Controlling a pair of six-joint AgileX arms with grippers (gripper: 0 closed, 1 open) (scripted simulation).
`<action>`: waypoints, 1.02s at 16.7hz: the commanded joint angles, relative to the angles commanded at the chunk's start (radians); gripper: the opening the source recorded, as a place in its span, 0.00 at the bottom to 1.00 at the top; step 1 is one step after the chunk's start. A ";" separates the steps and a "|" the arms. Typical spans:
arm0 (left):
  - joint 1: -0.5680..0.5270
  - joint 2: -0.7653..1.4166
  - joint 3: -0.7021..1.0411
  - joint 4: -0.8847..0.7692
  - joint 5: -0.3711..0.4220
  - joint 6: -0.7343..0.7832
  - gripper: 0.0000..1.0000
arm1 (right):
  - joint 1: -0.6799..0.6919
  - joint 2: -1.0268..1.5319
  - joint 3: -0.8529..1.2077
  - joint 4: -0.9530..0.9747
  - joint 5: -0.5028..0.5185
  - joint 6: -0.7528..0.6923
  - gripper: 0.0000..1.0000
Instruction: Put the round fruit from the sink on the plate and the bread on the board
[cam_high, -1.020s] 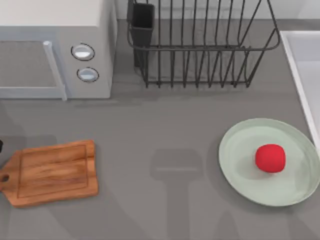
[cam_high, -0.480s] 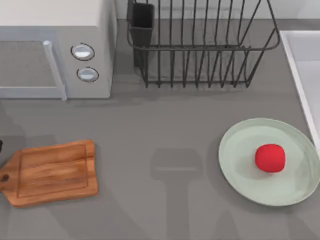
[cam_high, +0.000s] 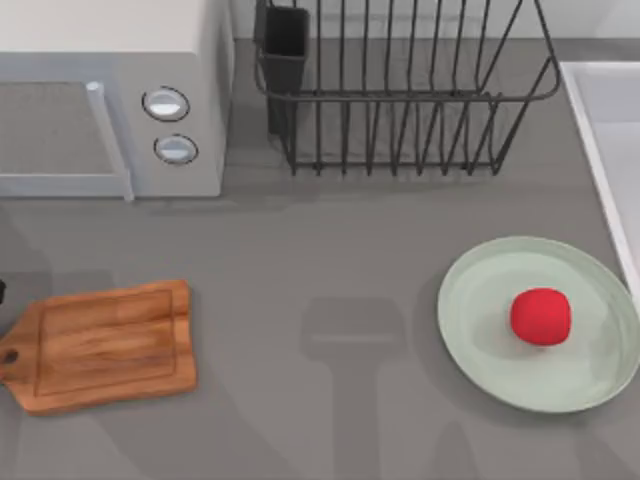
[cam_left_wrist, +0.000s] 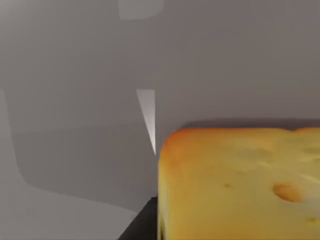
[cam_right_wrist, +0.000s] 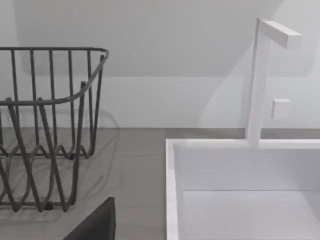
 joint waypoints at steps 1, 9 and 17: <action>0.000 -0.007 0.013 -0.013 0.000 0.000 0.00 | 0.000 0.000 0.000 0.000 0.000 0.000 1.00; -0.002 -0.112 0.210 -0.350 0.000 -0.003 0.00 | 0.000 0.000 0.000 0.000 0.000 0.000 1.00; -0.003 -0.134 0.244 -0.385 -0.001 -0.013 0.00 | 0.000 0.000 0.000 0.000 0.000 0.000 1.00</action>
